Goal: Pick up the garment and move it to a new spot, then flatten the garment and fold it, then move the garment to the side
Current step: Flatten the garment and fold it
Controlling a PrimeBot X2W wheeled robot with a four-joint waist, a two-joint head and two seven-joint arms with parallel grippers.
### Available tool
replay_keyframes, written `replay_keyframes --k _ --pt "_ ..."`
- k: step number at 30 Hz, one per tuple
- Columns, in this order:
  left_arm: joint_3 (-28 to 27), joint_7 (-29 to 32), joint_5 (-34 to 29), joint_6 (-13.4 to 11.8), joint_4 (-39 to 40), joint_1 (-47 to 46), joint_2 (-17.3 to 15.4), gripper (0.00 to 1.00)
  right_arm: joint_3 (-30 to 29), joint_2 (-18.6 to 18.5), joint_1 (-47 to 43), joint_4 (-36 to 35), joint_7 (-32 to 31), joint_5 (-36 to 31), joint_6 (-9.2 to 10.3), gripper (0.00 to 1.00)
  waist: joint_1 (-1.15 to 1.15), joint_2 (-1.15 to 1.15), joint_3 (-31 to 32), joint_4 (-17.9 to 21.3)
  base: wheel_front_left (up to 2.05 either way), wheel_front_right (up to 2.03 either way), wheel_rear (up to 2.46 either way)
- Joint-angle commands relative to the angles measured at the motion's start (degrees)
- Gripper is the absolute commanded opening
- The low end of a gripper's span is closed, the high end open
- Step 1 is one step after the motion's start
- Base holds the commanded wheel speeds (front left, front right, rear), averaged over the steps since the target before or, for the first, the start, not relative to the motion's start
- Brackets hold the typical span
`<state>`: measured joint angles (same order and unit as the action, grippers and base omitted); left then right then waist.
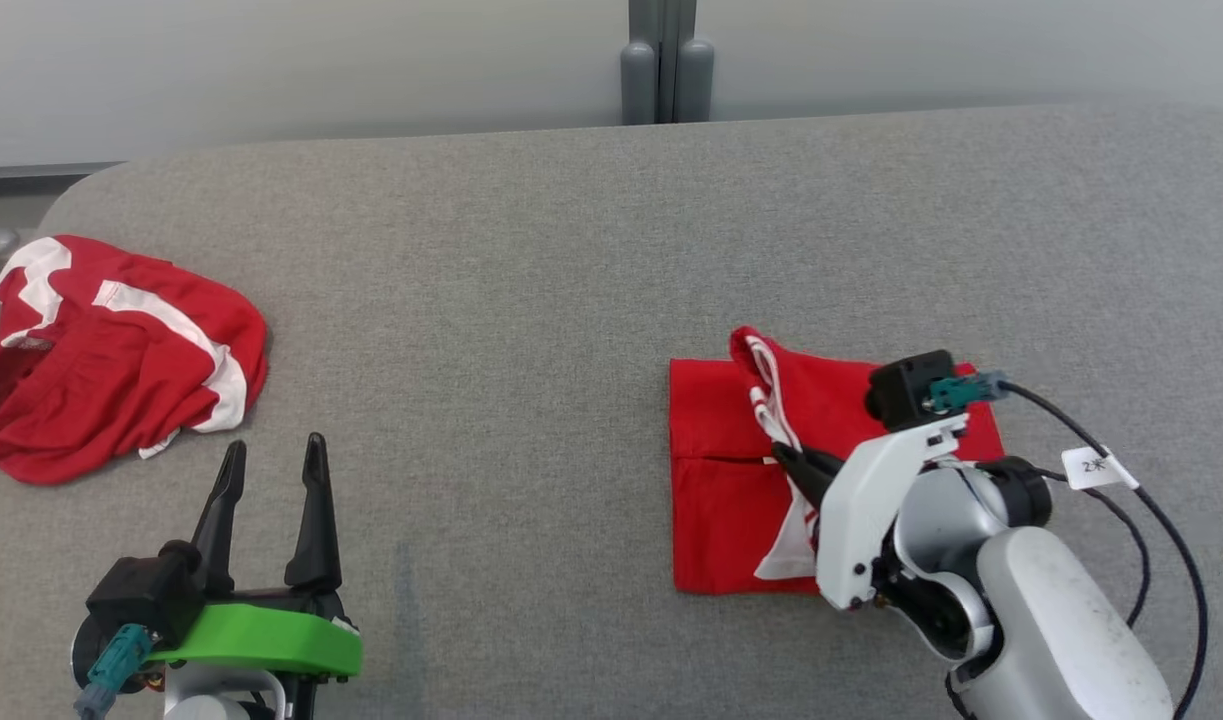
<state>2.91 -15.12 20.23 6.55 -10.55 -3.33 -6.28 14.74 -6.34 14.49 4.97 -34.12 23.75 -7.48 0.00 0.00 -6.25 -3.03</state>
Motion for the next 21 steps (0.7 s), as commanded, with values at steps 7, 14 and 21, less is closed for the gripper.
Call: replay_keyframes --k 7,14,21 --pt "0.7 0.0 0.5 0.3 -0.9 -1.5 -0.2 1.00 4.2 1.9 5.4 11.3 3.8 -1.7 0.00 0.00 0.00 0.00 -0.3 -2.4 0.00 0.00 0.00" --pt "0.7 0.0 0.7 0.5 -0.9 -1.3 -0.1 1.00 4.6 3.1 8.7 19.3 8.8 -3.2 0.00 1.00 0.00 0.00 -0.5 -3.3 0.00 0.00 0.00" --pt "0.5 0.0 0.6 0.5 -1.3 -0.9 0.2 1.00 5.9 3.4 10.2 18.8 12.9 1.6 0.00 1.00 0.00 0.00 -0.2 -3.2 0.00 0.00 0.00"
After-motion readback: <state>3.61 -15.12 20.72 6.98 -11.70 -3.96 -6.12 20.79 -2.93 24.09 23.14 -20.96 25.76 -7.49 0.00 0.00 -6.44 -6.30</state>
